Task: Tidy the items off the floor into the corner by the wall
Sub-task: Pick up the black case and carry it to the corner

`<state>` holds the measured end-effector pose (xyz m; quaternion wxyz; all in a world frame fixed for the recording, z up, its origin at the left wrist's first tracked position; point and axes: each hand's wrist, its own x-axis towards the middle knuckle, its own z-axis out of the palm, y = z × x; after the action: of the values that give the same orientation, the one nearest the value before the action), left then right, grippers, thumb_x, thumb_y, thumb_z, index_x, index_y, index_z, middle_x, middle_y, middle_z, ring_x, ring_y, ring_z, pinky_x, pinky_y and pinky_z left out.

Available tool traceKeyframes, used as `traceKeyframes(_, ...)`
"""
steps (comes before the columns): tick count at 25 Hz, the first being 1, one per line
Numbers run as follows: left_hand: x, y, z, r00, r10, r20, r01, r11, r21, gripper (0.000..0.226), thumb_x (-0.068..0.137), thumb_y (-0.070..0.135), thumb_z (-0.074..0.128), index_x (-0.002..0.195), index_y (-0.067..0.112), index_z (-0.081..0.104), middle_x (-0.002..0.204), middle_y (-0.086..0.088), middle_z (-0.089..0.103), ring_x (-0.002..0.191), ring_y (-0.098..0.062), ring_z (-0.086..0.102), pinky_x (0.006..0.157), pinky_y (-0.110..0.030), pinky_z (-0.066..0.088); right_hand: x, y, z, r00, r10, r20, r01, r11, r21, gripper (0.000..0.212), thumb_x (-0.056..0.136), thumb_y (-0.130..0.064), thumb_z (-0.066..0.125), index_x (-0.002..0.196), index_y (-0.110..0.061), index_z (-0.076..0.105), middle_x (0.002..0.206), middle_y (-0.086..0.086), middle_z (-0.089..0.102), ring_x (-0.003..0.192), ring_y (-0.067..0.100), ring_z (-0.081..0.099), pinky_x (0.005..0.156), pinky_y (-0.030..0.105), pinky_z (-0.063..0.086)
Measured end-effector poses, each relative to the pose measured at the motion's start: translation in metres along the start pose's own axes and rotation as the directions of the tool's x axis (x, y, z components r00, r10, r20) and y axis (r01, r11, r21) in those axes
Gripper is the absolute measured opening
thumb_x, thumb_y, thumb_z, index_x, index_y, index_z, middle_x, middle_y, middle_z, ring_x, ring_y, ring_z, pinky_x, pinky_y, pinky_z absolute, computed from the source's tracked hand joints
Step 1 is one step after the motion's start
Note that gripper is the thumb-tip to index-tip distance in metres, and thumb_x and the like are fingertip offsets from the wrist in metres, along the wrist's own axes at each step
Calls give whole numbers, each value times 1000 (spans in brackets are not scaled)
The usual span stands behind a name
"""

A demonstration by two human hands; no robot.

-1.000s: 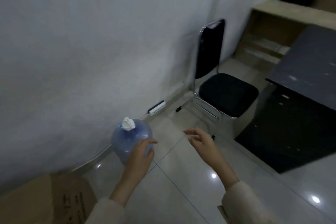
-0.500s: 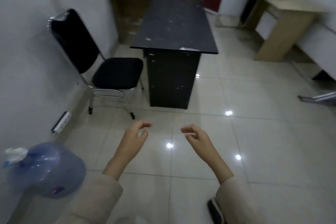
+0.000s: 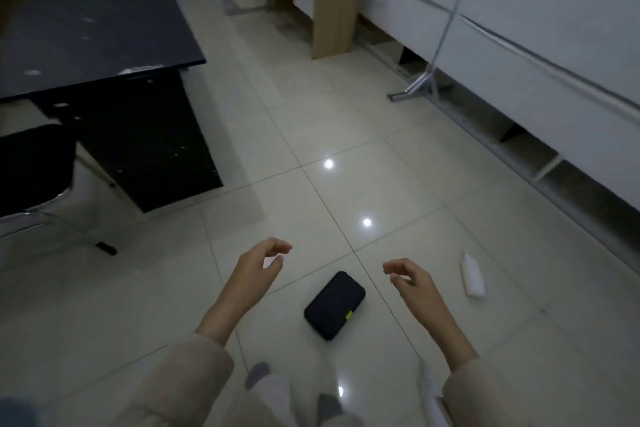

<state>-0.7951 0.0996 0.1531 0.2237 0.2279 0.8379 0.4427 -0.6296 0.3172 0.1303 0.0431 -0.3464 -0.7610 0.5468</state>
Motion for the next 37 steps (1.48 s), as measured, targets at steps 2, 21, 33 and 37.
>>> traceKeyframes(2, 10, 4, 23, 997, 13, 76, -14, 1000, 13, 24, 90, 8, 47, 101, 24, 61, 106, 12, 63, 102, -3, 54, 75, -5, 35, -9, 17, -14, 996, 56, -71, -52, 997, 49, 22, 90, -3, 47, 102, -12, 62, 101, -6, 64, 89, 0, 56, 72, 13, 41)
traceKeyframes(21, 173, -297, 231, 927, -272, 257, 243, 960, 136, 25, 92, 8, 48, 115, 13, 55, 118, -5, 59, 103, -15, 52, 83, -21, 37, 160, 302, 168, 874, 485, 14, -484, 870, 98, 30, 89, -5, 49, 113, -23, 46, 108, -1, 50, 86, 15, 54, 59, 4, 40)
traceKeyframes(33, 265, -539, 415, 813, -445, 376, 357, 891, 282, 79, 75, 57, 61, 135, 13, 35, 137, -10, 44, 120, -24, 48, 101, -44, 44, 293, 542, 281, 783, 617, 76, -588, 696, 413, 68, 86, -30, 60, 140, -17, 21, 135, 2, 46, 116, 17, 50, 100, 36, 44)
traceKeyframes(37, 263, -547, 417, 819, -467, 334, 412, 883, 223, 84, 54, 73, 66, 114, 20, 40, 118, -4, 55, 103, -21, 57, 89, -44, 50, 305, 551, 298, 743, 667, 56, -569, 585, 578, 80, 67, -35, 79, 132, -19, 35, 124, 1, 57, 108, 18, 58, 96, 40, 50)
